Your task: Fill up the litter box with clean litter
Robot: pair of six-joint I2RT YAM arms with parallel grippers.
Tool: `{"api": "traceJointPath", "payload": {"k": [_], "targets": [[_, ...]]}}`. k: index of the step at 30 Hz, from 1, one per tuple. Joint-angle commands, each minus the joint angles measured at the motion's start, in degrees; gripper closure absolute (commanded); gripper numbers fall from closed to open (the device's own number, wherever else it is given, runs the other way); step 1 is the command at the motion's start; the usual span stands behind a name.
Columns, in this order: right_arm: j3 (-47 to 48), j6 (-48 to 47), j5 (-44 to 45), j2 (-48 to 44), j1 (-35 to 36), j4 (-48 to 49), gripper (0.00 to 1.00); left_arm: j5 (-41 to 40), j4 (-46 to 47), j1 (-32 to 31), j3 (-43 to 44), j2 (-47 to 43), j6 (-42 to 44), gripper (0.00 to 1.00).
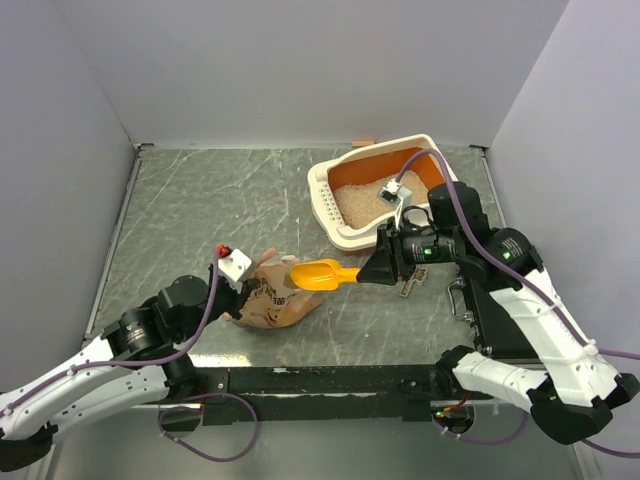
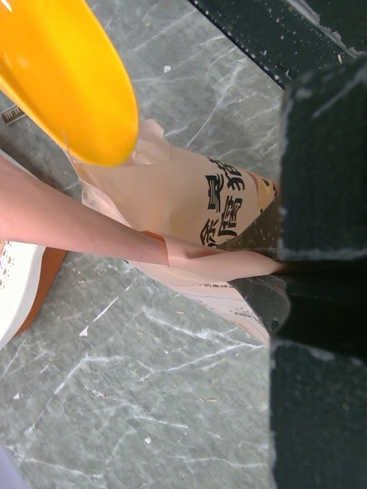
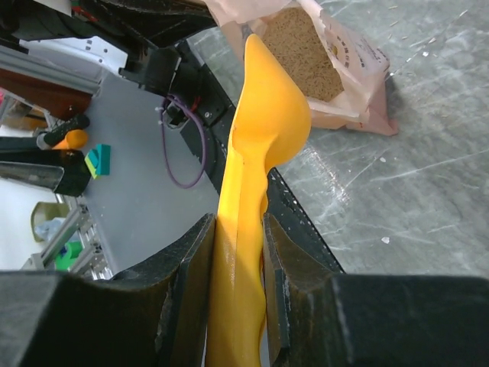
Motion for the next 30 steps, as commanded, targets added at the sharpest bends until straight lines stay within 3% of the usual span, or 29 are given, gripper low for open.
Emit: {"api": "traceJointPath", "payload": {"k": [1, 12, 20, 30], "targets": [[0.84, -1.17, -2.28, 2.06, 0.01, 0.9, 1.0, 5.06, 7.36, -0.01, 1.71, -0.47, 0.12, 0.99], [2.6, -2.14, -2.1, 15.07, 1.77, 2.66, 1.0, 12.0, 7.45, -0.1, 1.62, 1.73, 0.91, 0.99], [6.2, -1.44, -0.26, 24.03, 5.54, 2.4, 1.0, 11.22, 6.66, -0.54, 1.79, 4.71, 0.64, 0.99], [6.91, 2.42, 8.44, 33.45, 9.85, 3.62, 1.0, 10.34, 6.22, -0.62, 1.97, 5.07, 0.29, 0.99]]}}
